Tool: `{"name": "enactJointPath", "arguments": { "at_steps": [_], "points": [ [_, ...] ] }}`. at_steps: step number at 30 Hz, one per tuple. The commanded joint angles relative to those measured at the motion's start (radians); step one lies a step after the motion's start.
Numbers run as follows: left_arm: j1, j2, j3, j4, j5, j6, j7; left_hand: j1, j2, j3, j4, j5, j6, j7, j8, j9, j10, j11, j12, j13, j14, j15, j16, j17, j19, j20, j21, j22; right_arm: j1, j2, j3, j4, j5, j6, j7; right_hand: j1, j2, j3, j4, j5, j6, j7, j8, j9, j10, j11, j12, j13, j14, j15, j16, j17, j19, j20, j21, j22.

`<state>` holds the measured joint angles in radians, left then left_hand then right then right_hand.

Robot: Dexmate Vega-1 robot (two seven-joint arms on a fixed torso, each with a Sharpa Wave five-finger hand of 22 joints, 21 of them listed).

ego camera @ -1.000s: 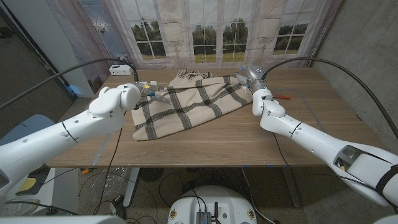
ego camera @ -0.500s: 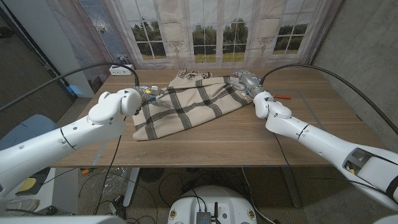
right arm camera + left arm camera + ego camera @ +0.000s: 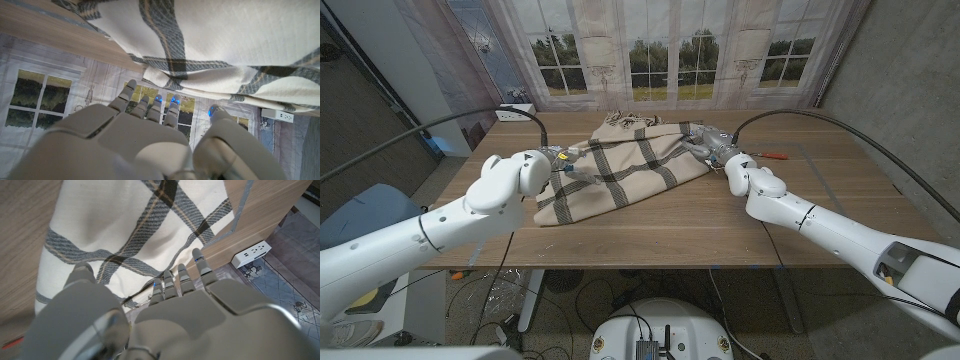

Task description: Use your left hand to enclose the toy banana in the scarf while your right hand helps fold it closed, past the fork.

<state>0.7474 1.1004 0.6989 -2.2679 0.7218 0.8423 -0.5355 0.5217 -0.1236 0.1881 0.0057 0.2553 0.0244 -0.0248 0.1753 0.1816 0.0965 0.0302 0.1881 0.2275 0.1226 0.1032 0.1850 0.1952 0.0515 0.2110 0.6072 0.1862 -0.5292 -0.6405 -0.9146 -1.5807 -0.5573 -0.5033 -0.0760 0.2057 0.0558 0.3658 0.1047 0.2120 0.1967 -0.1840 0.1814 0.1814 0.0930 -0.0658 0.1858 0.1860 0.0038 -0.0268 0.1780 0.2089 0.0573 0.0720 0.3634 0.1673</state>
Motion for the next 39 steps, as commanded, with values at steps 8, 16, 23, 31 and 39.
{"name": "enactJointPath", "arguments": {
  "at_steps": [8,16,23,31,39],
  "points": [
    [0.034,-0.026,0.070,-0.062,0.258,0.051,-0.188,0.030,-0.035,-0.021,-0.021,0.017,-0.017,-0.003,0.005,0.001,-0.027,0.009,0.006,-0.001,-0.019,0.017,-0.001,-0.001,-0.016,0.002,-0.017,-0.001,-0.002,0.020,-0.022,0.019,-0.032,-0.011,0.077,0.012,0.004,0.002,-0.013,0.003,0.010,0.009,0.006,0.001,0.011,0.019,0.010,0.000,0.018,-0.004,0.014,-0.010,0.003,0.009,-0.009,0.001],
    [0.042,-0.095,0.103,-0.027,0.533,0.038,-0.402,0.078,-0.038,-0.033,-0.051,0.035,-0.066,0.001,0.002,0.001,-0.077,0.023,0.003,-0.005,-0.055,0.042,-0.002,-0.004,-0.032,0.004,-0.040,0.000,-0.007,0.025,-0.021,0.030,-0.021,0.006,0.078,0.011,0.005,0.002,-0.015,0.002,0.010,0.015,0.006,0.001,0.020,0.022,0.013,0.001,0.027,-0.002,0.017,-0.014,0.004,0.014,-0.015,0.001],
    [0.093,-0.182,0.056,0.029,0.708,-0.051,-0.511,0.104,-0.032,-0.039,-0.064,0.046,-0.098,0.007,0.001,0.001,-0.114,0.019,0.002,-0.006,-0.078,0.049,-0.002,-0.005,-0.035,0.004,-0.051,0.001,-0.011,0.030,-0.018,0.036,-0.013,0.013,0.075,0.011,0.006,0.002,-0.018,0.001,0.014,0.020,0.008,0.002,0.023,0.027,0.014,0.001,0.033,-0.003,0.019,-0.017,0.006,0.016,-0.019,0.001],
    [0.141,-0.271,0.004,0.085,0.813,-0.171,-0.542,0.124,-0.019,-0.040,-0.072,0.054,-0.124,0.004,0.000,0.001,-0.130,0.012,0.005,-0.007,-0.088,0.052,0.001,-0.005,-0.033,0.004,-0.058,0.002,-0.007,0.035,-0.018,0.050,-0.003,0.021,0.076,0.011,0.007,0.003,-0.021,0.001,0.017,0.023,0.009,0.002,0.028,0.031,0.014,0.001,0.037,-0.002,0.019,-0.020,0.007,0.020,-0.025,0.002],
    [0.173,-0.336,-0.041,0.146,0.864,-0.240,-0.528,0.166,0.025,-0.020,-0.082,0.069,-0.120,0.006,0.012,0.002,-0.127,0.003,0.016,-0.009,-0.072,0.044,0.011,-0.006,-0.014,0.002,-0.059,0.003,0.000,0.038,-0.020,0.067,0.003,0.036,0.075,0.009,0.007,0.002,-0.023,0.000,0.019,0.027,0.009,0.002,0.030,0.030,0.014,0.002,0.039,-0.001,0.019,-0.022,0.007,0.022,-0.031,0.002]
  ]
}}
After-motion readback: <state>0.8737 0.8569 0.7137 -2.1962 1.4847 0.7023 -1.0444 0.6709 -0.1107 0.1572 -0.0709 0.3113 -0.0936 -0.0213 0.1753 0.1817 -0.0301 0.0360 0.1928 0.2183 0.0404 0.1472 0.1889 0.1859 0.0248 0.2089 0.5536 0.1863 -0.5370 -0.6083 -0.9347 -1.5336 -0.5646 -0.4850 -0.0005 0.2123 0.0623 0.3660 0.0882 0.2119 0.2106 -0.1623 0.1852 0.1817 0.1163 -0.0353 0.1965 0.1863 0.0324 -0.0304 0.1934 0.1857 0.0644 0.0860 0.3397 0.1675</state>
